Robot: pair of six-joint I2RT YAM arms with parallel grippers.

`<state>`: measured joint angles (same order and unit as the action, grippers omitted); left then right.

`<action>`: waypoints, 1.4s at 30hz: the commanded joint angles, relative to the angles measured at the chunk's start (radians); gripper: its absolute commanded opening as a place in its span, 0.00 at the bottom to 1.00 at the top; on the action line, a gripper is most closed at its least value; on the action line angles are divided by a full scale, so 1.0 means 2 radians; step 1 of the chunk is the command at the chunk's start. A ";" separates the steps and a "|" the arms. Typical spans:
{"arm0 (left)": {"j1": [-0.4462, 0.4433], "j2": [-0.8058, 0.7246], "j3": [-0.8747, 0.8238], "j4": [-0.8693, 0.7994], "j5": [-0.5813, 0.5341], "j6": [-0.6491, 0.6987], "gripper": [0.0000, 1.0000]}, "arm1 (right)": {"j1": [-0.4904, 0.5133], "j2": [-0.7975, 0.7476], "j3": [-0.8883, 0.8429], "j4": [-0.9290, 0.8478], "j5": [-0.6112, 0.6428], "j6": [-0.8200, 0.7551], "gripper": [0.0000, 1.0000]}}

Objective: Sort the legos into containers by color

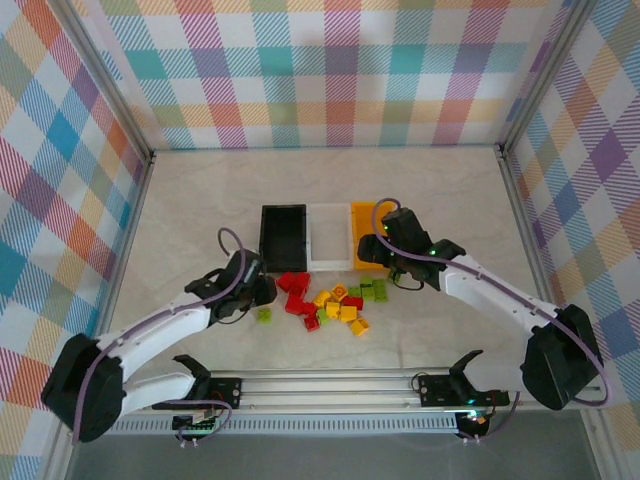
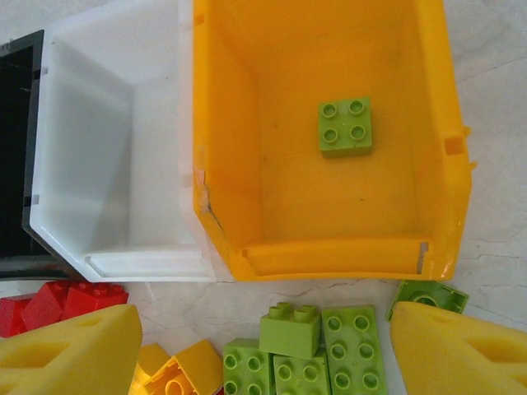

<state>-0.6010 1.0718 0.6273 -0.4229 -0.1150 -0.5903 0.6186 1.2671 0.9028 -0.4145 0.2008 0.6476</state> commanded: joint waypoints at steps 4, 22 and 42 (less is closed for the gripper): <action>0.007 0.078 0.148 -0.038 -0.080 0.033 0.24 | -0.001 -0.018 -0.022 0.004 0.001 0.014 0.79; 0.047 0.334 0.354 -0.048 -0.112 0.074 0.49 | 0.012 -0.049 -0.082 0.033 -0.092 0.031 0.80; 0.011 -0.146 0.108 -0.122 -0.018 -0.027 1.00 | 0.220 0.196 0.092 0.066 0.001 0.078 0.77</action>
<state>-0.5739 0.8547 0.9092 -0.5377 -0.1501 -0.5892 1.0523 1.6009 1.0290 -0.2878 0.1181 0.7235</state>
